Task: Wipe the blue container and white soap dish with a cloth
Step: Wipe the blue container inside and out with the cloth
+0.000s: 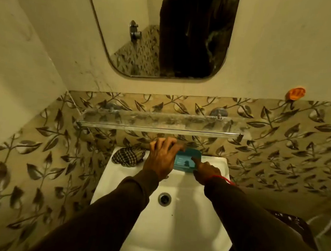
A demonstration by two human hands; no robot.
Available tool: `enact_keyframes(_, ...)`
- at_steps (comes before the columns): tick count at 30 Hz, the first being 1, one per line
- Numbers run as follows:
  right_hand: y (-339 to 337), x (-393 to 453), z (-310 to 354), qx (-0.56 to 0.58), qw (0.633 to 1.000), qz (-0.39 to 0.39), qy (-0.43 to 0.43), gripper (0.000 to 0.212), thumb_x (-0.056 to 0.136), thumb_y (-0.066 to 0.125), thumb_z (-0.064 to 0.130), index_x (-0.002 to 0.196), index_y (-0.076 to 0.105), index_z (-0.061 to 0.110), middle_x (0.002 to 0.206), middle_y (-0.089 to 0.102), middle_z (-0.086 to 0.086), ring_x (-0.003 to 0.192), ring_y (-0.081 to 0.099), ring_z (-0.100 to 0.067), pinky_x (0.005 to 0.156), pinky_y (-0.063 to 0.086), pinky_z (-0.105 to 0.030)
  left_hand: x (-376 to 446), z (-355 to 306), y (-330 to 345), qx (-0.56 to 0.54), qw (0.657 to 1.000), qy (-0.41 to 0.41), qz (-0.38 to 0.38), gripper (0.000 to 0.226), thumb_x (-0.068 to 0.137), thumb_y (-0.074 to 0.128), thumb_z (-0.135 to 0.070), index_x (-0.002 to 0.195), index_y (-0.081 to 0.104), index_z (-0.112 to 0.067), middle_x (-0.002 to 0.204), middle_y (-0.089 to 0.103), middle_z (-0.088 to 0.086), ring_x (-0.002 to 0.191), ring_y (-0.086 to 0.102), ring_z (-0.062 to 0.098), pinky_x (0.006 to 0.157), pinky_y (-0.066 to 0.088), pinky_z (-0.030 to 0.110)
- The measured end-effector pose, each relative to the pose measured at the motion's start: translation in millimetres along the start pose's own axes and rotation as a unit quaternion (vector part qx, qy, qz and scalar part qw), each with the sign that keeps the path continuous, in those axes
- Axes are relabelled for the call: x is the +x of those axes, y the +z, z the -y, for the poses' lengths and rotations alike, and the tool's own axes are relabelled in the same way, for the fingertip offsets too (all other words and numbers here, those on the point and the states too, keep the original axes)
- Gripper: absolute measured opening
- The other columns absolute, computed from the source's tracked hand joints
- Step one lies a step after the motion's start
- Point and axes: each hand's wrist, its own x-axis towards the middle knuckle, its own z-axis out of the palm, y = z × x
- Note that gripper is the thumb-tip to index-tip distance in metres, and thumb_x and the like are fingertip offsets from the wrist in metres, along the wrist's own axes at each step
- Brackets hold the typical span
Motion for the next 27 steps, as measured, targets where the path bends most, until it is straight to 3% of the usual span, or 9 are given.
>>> enact_keyframes(5, 6, 9, 11, 0.015, 0.999, 0.024, 0.017, 0.047, 0.093, 0.048, 0.036, 0.139, 0.038, 0.032, 0.124, 0.058, -0.01, 0.103, 0.06, -0.026, 0.088, 0.05, -0.038, -11, 5, 2, -0.041, 0.997, -0.045, 0.054, 0.06, 0.053, 0.089, 0.003, 0.108, 0.071, -0.015, 0.111, 0.066, 0.015, 0.103, 0.055, 0.032, 0.077, 0.044, 0.047)
enact_keyframes(9, 11, 10, 9, -0.018, 1.0, -0.003, -0.001, 0.033, 0.091, 0.056, 0.032, 0.122, 0.055, 0.021, 0.115, 0.062, -0.01, 0.1, 0.061, -0.025, 0.086, 0.05, -0.036, -14, 10, 3, -0.07, 0.992, -0.062, 0.081, 0.052, 0.067, 0.081, -0.002, 0.117, 0.067, -0.012, 0.127, 0.061, 0.015, 0.116, 0.057, 0.038, 0.09, 0.028, 0.04)
enact_keyframes(12, 8, 5, 3, -0.014, 1.0, -0.026, -0.008, 0.029, 0.093, 0.054, 0.03, 0.12, 0.057, 0.022, 0.113, 0.063, -0.009, 0.098, 0.062, -0.025, 0.083, 0.05, -0.035, -19, 13, 5, -0.087, 0.99, -0.085, 0.067, 0.036, 0.089, 0.05, -0.019, 0.12, 0.066, -0.012, 0.133, 0.059, 0.014, 0.124, 0.052, 0.034, 0.095, 0.018, 0.032)
enact_keyframes(15, 0, -7, -5, -0.007, 0.999, -0.036, -0.026, 0.026, 0.094, 0.05, 0.029, 0.118, 0.058, 0.024, 0.109, 0.063, -0.009, 0.095, 0.062, -0.026, 0.077, 0.049, -0.033, -26, 15, 7, -0.13, 0.983, -0.117, 0.06, 0.051, 0.096, 0.025, -0.033, 0.123, 0.065, -0.014, 0.138, 0.055, 0.012, 0.13, 0.047, 0.028, 0.096, 0.016, 0.026)
enact_keyframes(19, -10, -41, -19, -0.015, 0.995, -0.068, -0.064, 0.024, 0.095, 0.047, 0.033, 0.115, 0.059, 0.029, 0.102, 0.066, -0.008, 0.088, 0.064, -0.025, 0.064, 0.042, -0.029, -39, 11, 9, -0.211, 0.966, -0.149, 0.029, 0.046, 0.101, 0.03, -0.036, 0.127, 0.062, -0.015, 0.14, 0.051, 0.009, 0.133, 0.045, 0.023, 0.106, 0.028, 0.04)
enact_keyframes(22, -15, -71, -25, -0.017, 0.992, -0.082, -0.091, 0.024, 0.095, 0.046, 0.037, 0.115, 0.058, 0.032, 0.103, 0.069, -0.005, 0.087, 0.065, -0.023, 0.064, 0.048, -0.03, -53, 7, 9, -0.269, 0.947, -0.174, -0.022, 0.046, 0.101, 0.036, -0.041, 0.13, 0.059, -0.014, 0.139, 0.048, 0.005, 0.129, 0.047, 0.019, 0.108, 0.038, 0.044)
enact_keyframes(24, -20, -90, -22, -0.003, 0.989, -0.092, -0.119, 0.023, 0.095, 0.045, 0.037, 0.114, 0.058, 0.032, 0.104, 0.07, -0.002, 0.089, 0.065, -0.022, 0.068, 0.053, -0.032, -62, 2, 8, -0.315, 0.919, -0.229, -0.067, 0.052, 0.099, 0.038, -0.051, 0.132, 0.056, -0.015, 0.14, 0.045, 0.007, 0.127, 0.048, 0.021, 0.108, 0.041, 0.038)
enact_keyframes(25, -23, -98, -19, 0.007, 0.986, -0.096, -0.138, 0.023, 0.095, 0.045, 0.037, 0.113, 0.058, 0.032, 0.105, 0.071, 0.0, 0.091, 0.066, -0.02, 0.071, 0.054, -0.033, -64, -2, 6, -0.356, 0.888, -0.278, -0.084, 0.054, 0.097, 0.039, -0.057, 0.134, 0.053, -0.02, 0.142, 0.043, 0.008, 0.126, 0.047, 0.02, 0.105, 0.042, 0.029)
enact_keyframes(27, -28, -112, -9, 0.034, 0.978, -0.094, -0.185, 0.023, 0.095, 0.047, 0.036, 0.114, 0.059, 0.034, 0.109, 0.071, 0.003, 0.095, 0.066, -0.018, 0.073, 0.054, -0.031, -66, -8, -3, -0.47, 0.779, -0.411, -0.067, 0.052, 0.095, 0.041, -0.065, 0.136, 0.044, -0.033, 0.149, 0.039, 0.005, 0.124, 0.049, 0.018, 0.096, 0.043, 0.02)
